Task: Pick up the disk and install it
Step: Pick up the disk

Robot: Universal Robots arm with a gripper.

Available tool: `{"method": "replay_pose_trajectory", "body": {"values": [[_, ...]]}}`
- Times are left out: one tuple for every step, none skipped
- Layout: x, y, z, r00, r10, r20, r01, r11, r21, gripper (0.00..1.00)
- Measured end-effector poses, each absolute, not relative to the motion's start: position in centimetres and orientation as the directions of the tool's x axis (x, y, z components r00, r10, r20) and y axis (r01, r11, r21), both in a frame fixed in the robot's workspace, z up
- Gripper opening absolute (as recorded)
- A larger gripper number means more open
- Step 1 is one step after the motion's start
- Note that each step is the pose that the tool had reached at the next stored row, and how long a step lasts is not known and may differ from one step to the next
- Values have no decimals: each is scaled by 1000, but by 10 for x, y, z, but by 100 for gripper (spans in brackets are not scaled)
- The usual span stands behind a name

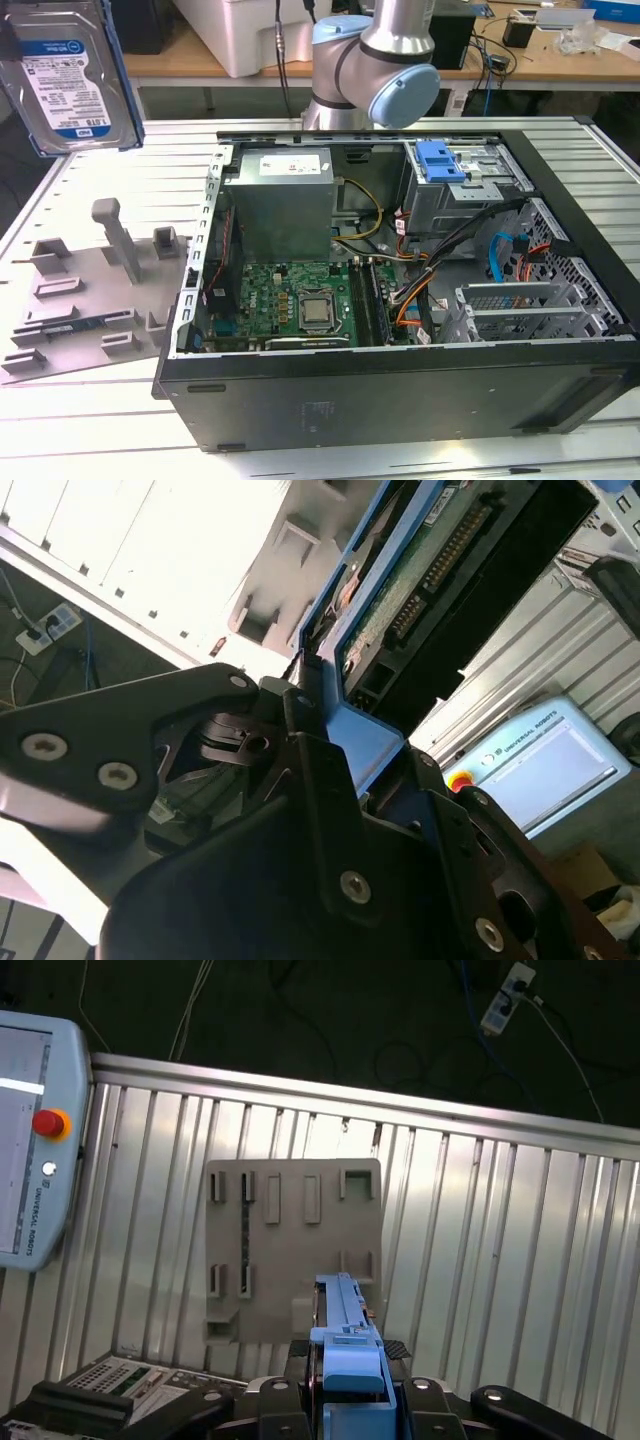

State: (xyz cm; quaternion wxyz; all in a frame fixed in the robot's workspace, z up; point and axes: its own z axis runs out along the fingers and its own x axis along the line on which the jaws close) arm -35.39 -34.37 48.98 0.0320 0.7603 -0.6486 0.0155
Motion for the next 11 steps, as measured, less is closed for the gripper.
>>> {"method": "replay_pose_trajectory", "body": {"values": [[-352, -344, 490, 158, -986, 61, -987, -157, 28, 37], [-350, -344, 490, 158, -986, 58, -987, -157, 27, 37], [-346, -345, 490, 157, -986, 50, -987, -156, 25, 37], [-343, -345, 491, 157, -987, 44, -987, -156, 24, 37], [-339, -346, 491, 157, -987, 37, -988, -156, 23, 37], [-337, -347, 491, 156, -987, 31, -988, -155, 21, 37], [-336, -348, 491, 155, -987, 29, -988, -155, 21, 37], [-335, -349, 492, 155, -988, 27, -988, -154, 21, 37], [-335, -350, 492, 153, -988, 25, -988, -153, 20, 37], [-334, -351, 492, 149, -989, 21, -989, -148, 20, 37], [-333, -352, 492, 147, -989, 19, -989, -146, 19, 37]]}}
